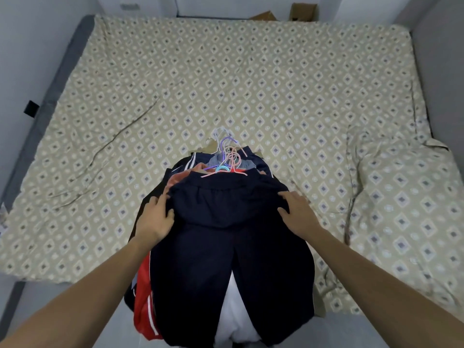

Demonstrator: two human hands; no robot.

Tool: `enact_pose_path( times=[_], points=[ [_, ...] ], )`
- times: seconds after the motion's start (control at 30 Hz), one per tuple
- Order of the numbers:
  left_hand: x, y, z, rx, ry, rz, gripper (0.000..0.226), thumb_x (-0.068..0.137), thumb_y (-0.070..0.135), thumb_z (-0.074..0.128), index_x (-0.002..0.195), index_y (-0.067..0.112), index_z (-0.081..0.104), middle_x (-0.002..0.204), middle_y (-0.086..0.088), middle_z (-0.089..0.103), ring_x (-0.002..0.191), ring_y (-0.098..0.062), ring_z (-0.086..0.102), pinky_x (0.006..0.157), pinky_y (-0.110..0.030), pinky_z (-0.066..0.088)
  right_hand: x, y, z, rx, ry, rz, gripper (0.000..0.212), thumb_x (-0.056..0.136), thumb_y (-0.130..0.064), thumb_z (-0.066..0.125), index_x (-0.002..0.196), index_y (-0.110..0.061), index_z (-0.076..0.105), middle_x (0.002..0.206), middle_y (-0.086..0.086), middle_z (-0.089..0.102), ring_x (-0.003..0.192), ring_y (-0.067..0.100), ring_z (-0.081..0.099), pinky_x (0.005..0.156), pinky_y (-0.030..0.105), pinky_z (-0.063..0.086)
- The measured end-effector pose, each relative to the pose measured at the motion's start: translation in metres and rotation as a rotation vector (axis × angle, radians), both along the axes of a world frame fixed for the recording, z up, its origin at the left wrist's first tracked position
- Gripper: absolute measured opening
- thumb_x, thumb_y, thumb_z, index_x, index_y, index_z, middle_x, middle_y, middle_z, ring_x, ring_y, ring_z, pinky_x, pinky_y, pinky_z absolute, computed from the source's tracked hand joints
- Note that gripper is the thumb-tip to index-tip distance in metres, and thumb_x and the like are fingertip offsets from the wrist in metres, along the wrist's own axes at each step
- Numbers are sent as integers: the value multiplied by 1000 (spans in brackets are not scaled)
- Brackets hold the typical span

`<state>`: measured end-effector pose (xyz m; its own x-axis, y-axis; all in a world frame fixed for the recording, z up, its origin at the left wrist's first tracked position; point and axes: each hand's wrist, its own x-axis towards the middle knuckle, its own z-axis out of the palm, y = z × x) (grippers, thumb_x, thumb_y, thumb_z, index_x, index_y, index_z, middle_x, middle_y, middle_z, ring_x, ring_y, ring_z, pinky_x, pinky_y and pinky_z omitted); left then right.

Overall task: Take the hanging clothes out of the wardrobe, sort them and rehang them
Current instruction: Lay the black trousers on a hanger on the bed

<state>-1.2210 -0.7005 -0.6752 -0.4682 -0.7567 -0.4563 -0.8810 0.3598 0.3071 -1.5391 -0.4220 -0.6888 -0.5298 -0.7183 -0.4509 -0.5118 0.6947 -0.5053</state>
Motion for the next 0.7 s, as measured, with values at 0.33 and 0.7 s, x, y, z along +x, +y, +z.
enact_pose_path(
  times=[0.33, 0.7],
  points=[
    [-31, -20, -31, 102, -15, 16, 59, 108, 36, 47, 162, 19, 30, 153, -20, 45, 139, -42, 44, 116, -51, 37, -19, -29, -35, -4, 4, 26, 58, 107, -35, 55, 159, -20, 34, 155, 8, 44, 143, 34, 36, 112, 47, 40],
    [-45, -26, -68, 79, -28, 112, 55, 104, 38, 53, 153, 22, 34, 133, -18, 45, 125, -42, 49, 106, -57, 44, -20, -54, -80, 43, 102, 51, 79, 102, -36, 62, 163, -44, 12, 130, 6, 52, 121, 29, 48, 93, 50, 52]
  ],
)
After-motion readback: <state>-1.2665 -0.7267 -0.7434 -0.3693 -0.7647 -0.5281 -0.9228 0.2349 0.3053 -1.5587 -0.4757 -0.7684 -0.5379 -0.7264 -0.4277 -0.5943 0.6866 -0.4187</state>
